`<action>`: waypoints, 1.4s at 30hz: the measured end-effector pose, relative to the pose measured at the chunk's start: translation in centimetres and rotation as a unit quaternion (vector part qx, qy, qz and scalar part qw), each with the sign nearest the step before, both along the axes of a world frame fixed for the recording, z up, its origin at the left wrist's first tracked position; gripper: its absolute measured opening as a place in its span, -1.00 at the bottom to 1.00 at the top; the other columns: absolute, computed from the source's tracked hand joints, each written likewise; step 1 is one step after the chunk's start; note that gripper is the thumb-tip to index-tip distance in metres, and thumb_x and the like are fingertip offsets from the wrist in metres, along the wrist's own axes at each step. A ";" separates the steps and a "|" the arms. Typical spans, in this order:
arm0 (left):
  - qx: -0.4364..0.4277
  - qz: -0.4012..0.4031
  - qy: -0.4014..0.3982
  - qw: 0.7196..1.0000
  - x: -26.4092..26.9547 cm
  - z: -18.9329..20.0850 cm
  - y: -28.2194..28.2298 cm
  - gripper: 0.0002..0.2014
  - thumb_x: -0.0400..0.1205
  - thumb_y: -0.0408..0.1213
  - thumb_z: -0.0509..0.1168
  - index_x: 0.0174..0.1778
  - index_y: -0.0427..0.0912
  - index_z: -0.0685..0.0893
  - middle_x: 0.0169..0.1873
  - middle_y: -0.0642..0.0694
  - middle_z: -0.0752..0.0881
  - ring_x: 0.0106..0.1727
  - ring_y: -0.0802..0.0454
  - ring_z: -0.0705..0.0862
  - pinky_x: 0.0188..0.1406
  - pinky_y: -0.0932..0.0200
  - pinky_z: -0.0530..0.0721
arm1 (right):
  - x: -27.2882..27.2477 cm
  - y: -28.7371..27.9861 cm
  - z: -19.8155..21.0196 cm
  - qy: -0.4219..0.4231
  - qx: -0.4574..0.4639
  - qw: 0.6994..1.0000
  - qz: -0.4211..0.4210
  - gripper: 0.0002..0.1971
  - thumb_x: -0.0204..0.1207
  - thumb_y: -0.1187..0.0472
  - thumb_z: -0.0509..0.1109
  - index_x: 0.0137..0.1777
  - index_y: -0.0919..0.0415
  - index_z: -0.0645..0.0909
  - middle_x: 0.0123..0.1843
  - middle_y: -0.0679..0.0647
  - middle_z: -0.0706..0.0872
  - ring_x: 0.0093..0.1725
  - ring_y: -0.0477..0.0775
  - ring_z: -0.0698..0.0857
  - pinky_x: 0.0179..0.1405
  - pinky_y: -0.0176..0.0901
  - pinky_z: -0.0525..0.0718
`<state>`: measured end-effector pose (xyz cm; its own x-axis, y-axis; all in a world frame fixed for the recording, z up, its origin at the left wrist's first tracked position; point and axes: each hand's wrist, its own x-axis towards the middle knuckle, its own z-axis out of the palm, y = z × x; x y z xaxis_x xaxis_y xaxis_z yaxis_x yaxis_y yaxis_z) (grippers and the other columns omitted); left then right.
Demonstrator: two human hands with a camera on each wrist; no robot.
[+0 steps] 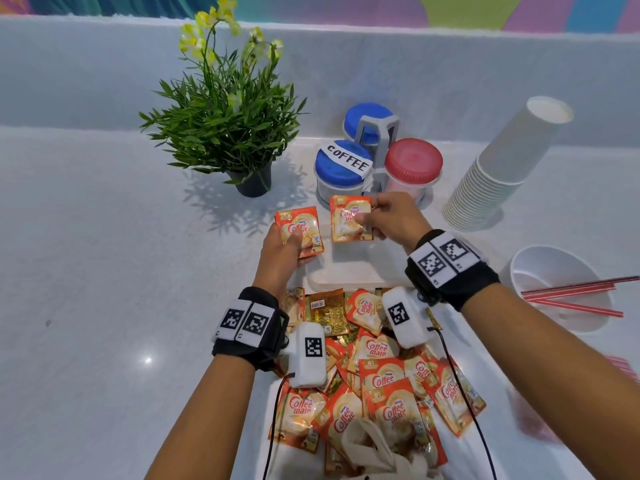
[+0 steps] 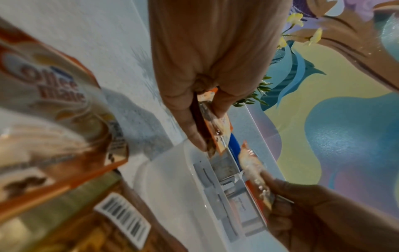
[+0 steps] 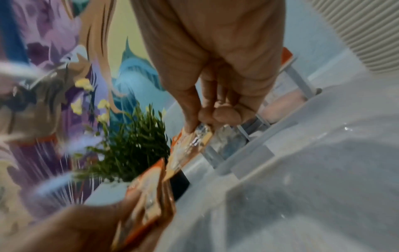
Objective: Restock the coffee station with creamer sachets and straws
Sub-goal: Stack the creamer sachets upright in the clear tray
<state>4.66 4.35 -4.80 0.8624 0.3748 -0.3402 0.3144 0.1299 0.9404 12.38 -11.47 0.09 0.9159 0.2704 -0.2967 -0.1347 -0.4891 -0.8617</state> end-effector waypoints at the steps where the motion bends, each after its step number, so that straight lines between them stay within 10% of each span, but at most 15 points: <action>1: -0.002 -0.004 -0.005 1.000 0.1 0.2 -0.1 -0.67 0.74 -0.33 0.07 0.44 -0.20 0.40 0.26 -0.24 0.64 0.22 -0.18 0.67 0.16 -0.03 0.69 | 0.0 -0.2 0.4 -0.003 0.023 1.000 0.001 -0.88 0.48 0.36 0.41 -0.02 0.39 0.65 -0.29 0.14 0.67 -0.46 -0.08 0.51 -0.62 -0.50 0.46; 12: 0.018 -0.074 -0.041 0.996 1.0 1.6 -2.1 -0.57 0.75 -0.12 0.02 0.54 -0.14 0.27 0.32 -0.24 0.57 0.25 -0.19 0.64 0.09 0.06 0.71 | -1.0 2.1 -0.7 -0.012 0.031 0.998 0.059 -0.77 0.46 0.39 0.43 0.11 0.41 0.65 -0.49 0.02 0.61 -0.66 -0.25 0.56 -0.54 -0.42 0.58; 20: 0.155 -0.128 -0.064 0.978 1.5 1.4 -1.9 -0.69 0.72 -0.23 0.10 0.36 -0.26 0.42 0.24 -0.29 0.62 0.21 -0.16 0.63 0.19 0.07 0.60 | -0.7 1.5 -0.5 -0.021 0.042 0.998 0.043 -0.72 0.34 0.48 0.49 -0.29 0.16 0.47 -0.36 0.09 0.62 -0.46 0.00 0.59 -0.51 -0.30 0.57; 25: 0.342 -0.134 0.028 0.930 2.2 0.8 -1.2 -0.53 0.62 -0.17 0.26 0.44 -0.18 0.39 0.40 -0.24 0.38 0.47 -0.18 0.25 0.40 0.03 0.28 | -0.2 1.9 -1.4 -0.106 -0.057 0.992 0.050 -0.67 0.30 0.46 0.50 -0.37 0.11 0.43 -0.21 0.20 0.69 -0.31 0.11 0.63 -0.30 -0.10 0.67; 29: 0.311 -0.179 0.108 0.927 2.9 -0.5 -0.6 -0.27 0.49 -0.25 0.45 0.53 -0.25 0.24 0.46 -0.27 0.38 0.51 -0.24 0.32 0.52 -0.10 0.31 | -0.3 2.3 -2.0 -0.130 -0.129 0.982 0.049 -0.85 0.34 0.42 0.48 -0.20 0.25 0.57 -0.06 0.25 0.72 -0.02 0.22 0.67 0.01 0.05 0.67; 35: 0.341 -0.209 0.097 0.912 3.4 -1.6 -1.1 -0.46 0.40 -0.21 0.51 0.28 -0.24 0.54 0.18 -0.26 0.64 0.26 -0.20 0.58 0.33 -0.17 0.52 | -0.6 2.8 -2.4 -0.104 -0.143 0.983 0.041 -0.69 0.44 0.34 0.45 0.19 0.32 0.63 0.07 0.24 0.74 -0.10 -0.01 0.58 0.02 -0.23 0.54; 42: 0.343 -0.170 0.123 0.916 3.4 -2.1 -0.5 -0.50 0.49 -0.31 0.45 0.30 -0.32 0.45 0.27 -0.29 0.53 0.28 -0.18 0.55 0.20 0.06 0.53 | -0.9 2.7 -2.9 -0.059 -0.140 0.988 0.001 -0.62 0.46 0.31 0.40 0.29 0.28 0.57 0.10 0.24 0.77 0.19 0.24 0.67 0.25 0.16 0.62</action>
<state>8.11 3.88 -6.91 0.8980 0.2969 -0.3248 0.4400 -0.6096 0.6593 11.53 -8.74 -2.83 0.9482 0.1939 -0.2517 -0.0413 -0.7103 -0.7026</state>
